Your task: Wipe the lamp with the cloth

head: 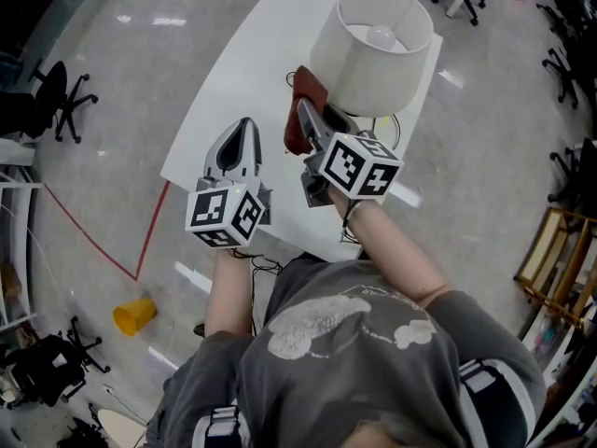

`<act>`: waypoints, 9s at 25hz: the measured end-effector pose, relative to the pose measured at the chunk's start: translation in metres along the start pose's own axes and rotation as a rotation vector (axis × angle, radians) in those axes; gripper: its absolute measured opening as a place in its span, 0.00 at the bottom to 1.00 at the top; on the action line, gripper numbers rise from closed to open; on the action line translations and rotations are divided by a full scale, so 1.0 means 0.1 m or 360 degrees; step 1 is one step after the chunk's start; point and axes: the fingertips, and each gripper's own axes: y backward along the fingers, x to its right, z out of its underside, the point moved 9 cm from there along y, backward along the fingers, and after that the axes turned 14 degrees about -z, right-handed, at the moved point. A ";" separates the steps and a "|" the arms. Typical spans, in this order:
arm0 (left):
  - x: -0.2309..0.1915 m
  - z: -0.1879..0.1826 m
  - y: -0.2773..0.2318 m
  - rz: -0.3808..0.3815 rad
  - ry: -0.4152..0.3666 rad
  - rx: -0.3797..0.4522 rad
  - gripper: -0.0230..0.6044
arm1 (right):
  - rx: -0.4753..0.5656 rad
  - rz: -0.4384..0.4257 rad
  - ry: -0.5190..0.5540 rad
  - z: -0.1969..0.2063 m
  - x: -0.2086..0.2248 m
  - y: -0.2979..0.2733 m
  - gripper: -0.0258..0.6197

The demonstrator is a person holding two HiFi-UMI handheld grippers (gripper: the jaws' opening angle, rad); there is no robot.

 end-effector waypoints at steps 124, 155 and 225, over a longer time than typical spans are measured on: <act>3.34 0.30 -0.10 -0.0943 0.0135 0.0389 0.05 | -0.0811 -0.1549 0.0490 -2.20 1.73 0.90 0.17; 3.07 -0.18 -0.42 -0.0833 -0.0050 0.0559 0.05 | -0.0583 -0.1501 0.0580 -2.85 1.72 0.59 0.17; 3.67 0.13 -1.21 -0.1820 0.0114 0.0656 0.05 | -0.1288 -0.2162 0.0555 -2.77 2.10 -0.85 0.17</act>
